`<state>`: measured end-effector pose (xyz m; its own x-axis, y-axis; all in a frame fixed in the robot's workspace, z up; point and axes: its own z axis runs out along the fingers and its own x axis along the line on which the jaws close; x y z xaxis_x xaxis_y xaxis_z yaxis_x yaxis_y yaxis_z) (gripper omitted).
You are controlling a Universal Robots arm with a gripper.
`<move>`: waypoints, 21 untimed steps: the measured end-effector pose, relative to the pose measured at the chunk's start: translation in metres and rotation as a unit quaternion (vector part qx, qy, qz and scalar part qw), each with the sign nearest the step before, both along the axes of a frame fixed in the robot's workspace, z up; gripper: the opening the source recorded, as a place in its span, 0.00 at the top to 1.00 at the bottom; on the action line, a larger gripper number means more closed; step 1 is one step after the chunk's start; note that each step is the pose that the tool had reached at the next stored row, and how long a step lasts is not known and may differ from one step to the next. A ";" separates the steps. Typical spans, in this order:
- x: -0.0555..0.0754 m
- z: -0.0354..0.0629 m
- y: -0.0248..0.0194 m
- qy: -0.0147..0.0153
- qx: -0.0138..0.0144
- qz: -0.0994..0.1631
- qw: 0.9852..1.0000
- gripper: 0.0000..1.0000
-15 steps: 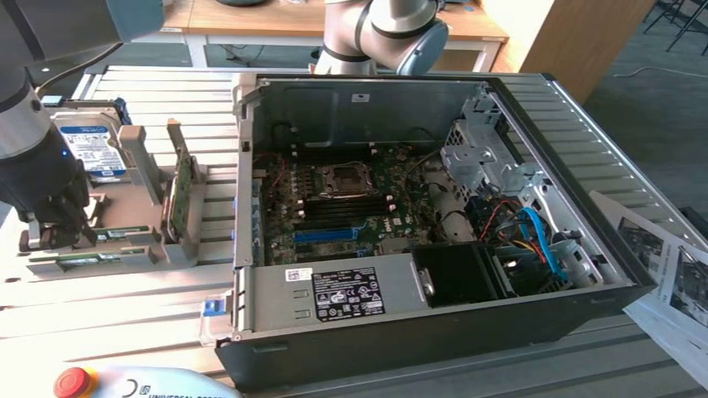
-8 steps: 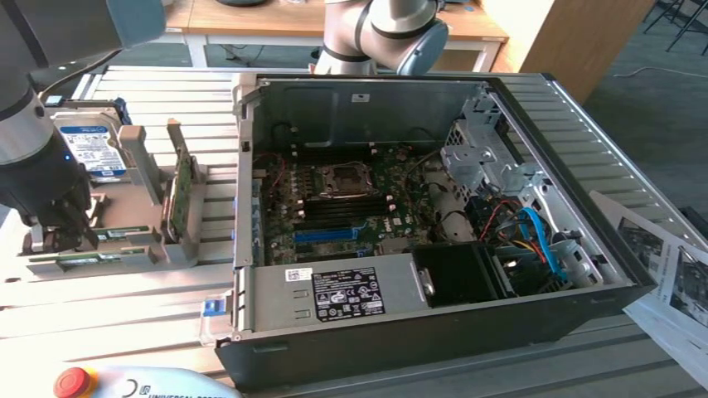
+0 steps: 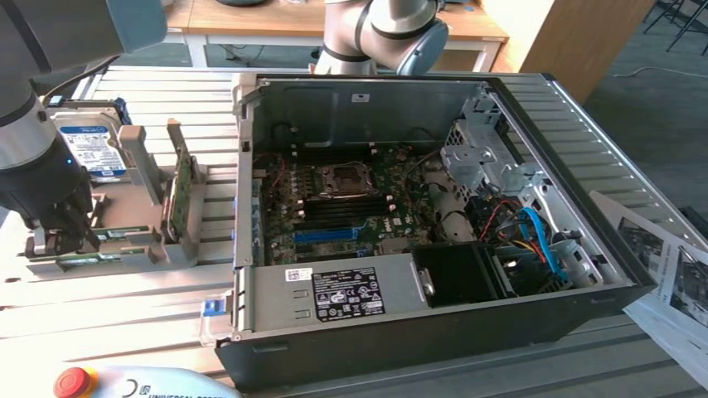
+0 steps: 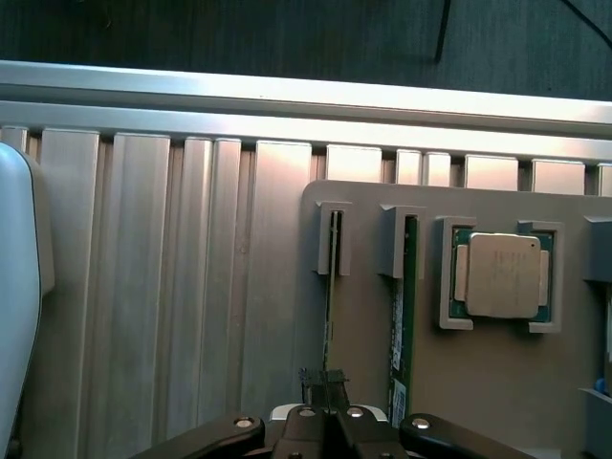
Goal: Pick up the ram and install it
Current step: 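Pick up the ram and move it above insertion slot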
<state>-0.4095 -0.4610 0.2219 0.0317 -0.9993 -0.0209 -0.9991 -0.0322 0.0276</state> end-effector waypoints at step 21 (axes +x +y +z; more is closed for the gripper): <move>0.000 -0.0001 0.0000 0.000 0.000 0.000 1.000 0.82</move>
<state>-0.4094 -0.4610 0.2218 0.0317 -0.9993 -0.0210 -0.9991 -0.0323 0.0275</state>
